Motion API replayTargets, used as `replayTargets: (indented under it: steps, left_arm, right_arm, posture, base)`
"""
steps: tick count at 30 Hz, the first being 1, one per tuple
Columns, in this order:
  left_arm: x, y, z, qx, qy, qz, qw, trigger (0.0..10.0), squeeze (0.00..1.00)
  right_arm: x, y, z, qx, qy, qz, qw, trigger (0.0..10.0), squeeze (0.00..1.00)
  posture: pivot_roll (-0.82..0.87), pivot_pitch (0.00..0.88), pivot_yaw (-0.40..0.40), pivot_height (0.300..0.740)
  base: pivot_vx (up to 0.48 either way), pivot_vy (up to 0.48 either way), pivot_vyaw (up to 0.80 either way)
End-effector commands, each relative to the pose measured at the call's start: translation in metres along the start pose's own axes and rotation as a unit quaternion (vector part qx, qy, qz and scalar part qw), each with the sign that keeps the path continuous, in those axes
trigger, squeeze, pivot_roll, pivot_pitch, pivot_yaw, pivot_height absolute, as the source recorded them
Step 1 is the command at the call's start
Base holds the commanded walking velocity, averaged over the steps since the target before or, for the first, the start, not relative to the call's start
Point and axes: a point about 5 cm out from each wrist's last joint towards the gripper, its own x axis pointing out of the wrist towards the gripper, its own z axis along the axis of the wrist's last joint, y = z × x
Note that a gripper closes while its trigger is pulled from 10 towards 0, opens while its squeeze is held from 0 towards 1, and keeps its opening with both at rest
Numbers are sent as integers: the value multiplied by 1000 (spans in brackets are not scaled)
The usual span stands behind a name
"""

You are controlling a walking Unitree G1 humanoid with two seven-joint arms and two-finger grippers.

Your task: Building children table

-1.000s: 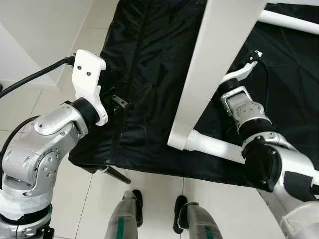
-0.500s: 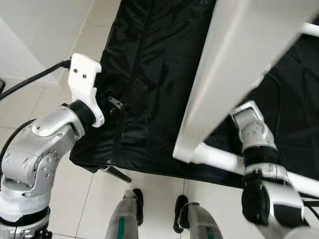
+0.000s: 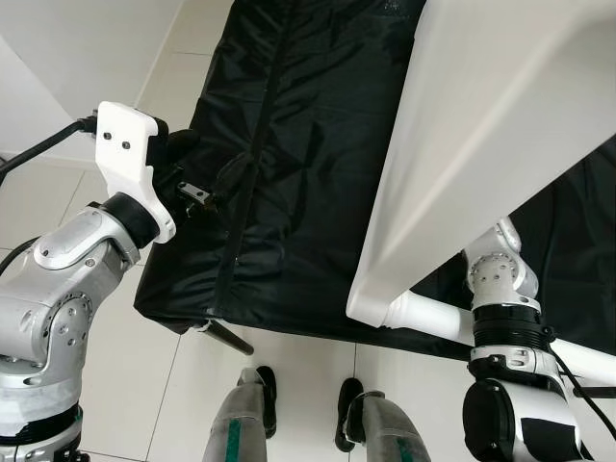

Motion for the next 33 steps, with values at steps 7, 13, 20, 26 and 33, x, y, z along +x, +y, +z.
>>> replayTargets:
  steps: [7,13,20,26,33]
  left_arm:
    - [-5,-3,-1,-3,4,-16,1000,10000,0]
    - [-9,-4,-3,-5,12,-20,1000,10000,0]
    - [-10,-4,-3,-6,16,-23,1000,10000,0]
    - [-10,-3,-3,-7,19,-32,999,10000,0]
    - [-13,-8,-9,-13,22,-34,999,10000,0]
  right_arm:
    - [7,10,9,78,-49,-14,996,10000,0]
    - [0,5,3,47,-36,-75,995,10000,0]
    - [-5,-4,-4,-5,10,-142,990,10000,0]
    - [-5,4,-4,-116,26,-143,982,10000,0]
    - [-16,20,-2,-238,11,-155,959,10000,0]
  posture:
    - [70,199,52,740]
    - [71,200,49,740]
    - [68,197,53,740]
    - [65,188,52,740]
    - [63,182,41,740]
  base:
    - [0,0,0]
    - [0,0,0]
    - [0,0,0]
    - [0,0,0]
    - [0,0,0]
